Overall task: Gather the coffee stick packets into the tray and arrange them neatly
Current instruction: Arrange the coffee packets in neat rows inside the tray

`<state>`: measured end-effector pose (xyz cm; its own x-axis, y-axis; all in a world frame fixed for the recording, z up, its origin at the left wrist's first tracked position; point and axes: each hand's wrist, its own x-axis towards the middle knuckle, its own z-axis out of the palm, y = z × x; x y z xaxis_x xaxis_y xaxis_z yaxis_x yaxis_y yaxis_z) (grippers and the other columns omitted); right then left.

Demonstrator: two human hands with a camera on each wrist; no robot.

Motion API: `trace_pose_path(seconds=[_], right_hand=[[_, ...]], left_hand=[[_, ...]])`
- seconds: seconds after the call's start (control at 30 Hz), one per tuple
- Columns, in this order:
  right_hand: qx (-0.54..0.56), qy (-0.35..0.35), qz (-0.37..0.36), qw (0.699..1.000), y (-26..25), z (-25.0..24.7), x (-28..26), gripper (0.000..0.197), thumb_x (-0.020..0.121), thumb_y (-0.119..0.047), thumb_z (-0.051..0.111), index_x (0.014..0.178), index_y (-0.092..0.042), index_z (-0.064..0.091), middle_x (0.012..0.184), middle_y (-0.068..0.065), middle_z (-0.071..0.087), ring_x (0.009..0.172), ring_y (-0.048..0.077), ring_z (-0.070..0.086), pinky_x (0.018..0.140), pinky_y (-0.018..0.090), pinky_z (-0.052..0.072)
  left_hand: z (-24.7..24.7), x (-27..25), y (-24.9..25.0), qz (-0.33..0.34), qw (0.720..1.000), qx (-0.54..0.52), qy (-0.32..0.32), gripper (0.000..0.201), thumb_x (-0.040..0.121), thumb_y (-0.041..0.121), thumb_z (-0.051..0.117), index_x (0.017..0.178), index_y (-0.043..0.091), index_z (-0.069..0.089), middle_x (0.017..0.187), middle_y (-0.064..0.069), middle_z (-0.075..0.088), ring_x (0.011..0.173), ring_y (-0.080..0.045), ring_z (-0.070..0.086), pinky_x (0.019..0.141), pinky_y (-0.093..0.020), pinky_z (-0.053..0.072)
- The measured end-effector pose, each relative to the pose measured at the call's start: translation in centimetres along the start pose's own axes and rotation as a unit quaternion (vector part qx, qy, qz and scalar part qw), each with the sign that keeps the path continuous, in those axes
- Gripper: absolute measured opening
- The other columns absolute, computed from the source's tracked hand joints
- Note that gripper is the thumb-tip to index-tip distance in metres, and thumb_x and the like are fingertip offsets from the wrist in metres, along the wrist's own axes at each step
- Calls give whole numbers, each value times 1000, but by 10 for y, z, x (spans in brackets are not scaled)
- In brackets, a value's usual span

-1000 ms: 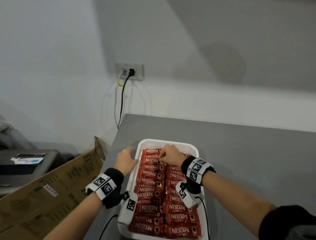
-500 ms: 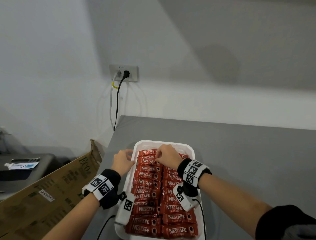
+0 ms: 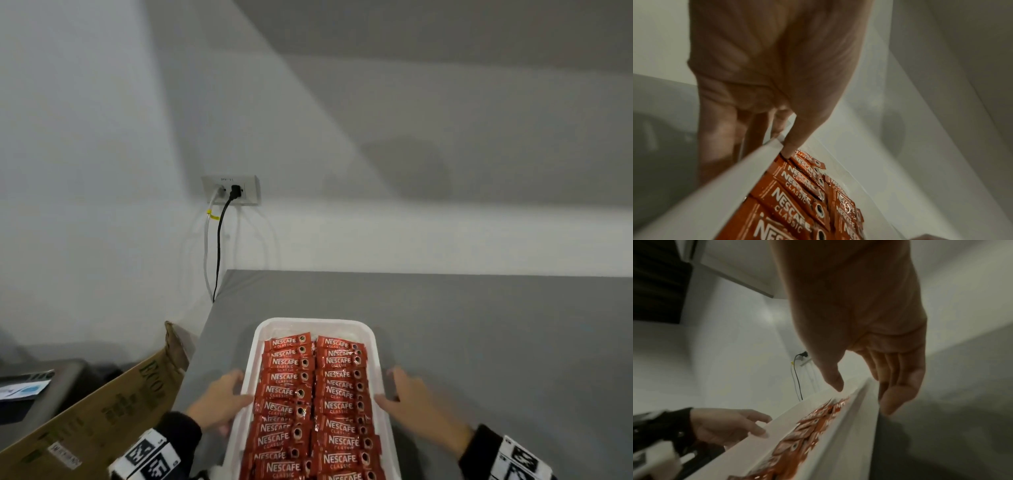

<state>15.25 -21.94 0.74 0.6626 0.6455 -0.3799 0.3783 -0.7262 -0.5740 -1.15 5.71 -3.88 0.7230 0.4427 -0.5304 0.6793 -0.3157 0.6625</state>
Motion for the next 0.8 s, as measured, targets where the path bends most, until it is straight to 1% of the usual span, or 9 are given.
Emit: trace_pose_path(seconds=[0.07,0.1,0.2,0.27,0.33,0.4,0.57,0.73,0.8], right_hand=[[33,-18,-3,999,3,8,-7,12,98,-26,48,107,-23,41,93,-14,54,72,2,60,57,12,50],[43,-5,-13,999,2,10,-8,7,98,-22,47,102,-22,42,89,-15,54,69,0,59,57,10,49],[51,58,-25,997,-2,4,4,11,97,-13,49,89,-21,48,79,-16,53,64,-8,51,52,2,41],[76,77,-9,994,-2,-3,20,6,96,-11,51,98,-13,56,86,-7,62,67,-2,57,50,4,42],[68,91,0,994,0,-8,39,18,96,-12,51,111,-5,58,101,6,67,76,9,61,54,7,43],[65,107,5,992,1,-12,52,20,97,-12,50,112,-3,59,104,10,67,79,13,61,58,9,43],[86,132,10,987,-1,-18,70,19,97,-11,50,110,-3,60,104,11,68,77,15,61,56,9,42],[95,150,4,984,-2,-19,80,20,97,-10,49,111,-1,60,103,11,67,77,13,59,53,9,40],[92,157,1,983,0,-18,84,20,97,-10,49,112,-1,60,104,11,67,77,14,59,60,10,43]], left_hand=[[4,-2,8,34,999,7,31,27,88,26,63,111,20,49,111,-1,62,92,-13,66,73,-24,55],[6,-1,11,52,997,8,51,26,89,25,62,111,17,52,110,-2,64,92,-14,65,75,-23,53],[8,5,25,67,991,40,109,31,92,24,57,119,8,59,115,-9,65,100,-22,63,90,-33,50],[10,8,36,51,989,12,141,33,93,23,54,119,3,60,117,-13,64,105,-28,61,90,-32,47],[14,14,43,42,983,-46,174,34,93,22,54,117,-1,61,118,-17,63,107,-30,60,90,-31,45],[20,20,46,39,974,-97,199,34,93,20,55,116,-3,61,120,-17,63,110,-31,59,97,-36,45],[25,25,53,63,964,-174,193,31,95,18,51,119,1,59,120,-16,62,108,-31,60,100,-41,44],[18,28,52,84,960,-230,134,27,97,18,48,118,6,60,103,-15,69,89,-30,68,88,-45,53],[19,27,50,89,958,-243,124,27,97,18,49,118,5,60,100,-16,70,86,-31,68,85,-44,54]])
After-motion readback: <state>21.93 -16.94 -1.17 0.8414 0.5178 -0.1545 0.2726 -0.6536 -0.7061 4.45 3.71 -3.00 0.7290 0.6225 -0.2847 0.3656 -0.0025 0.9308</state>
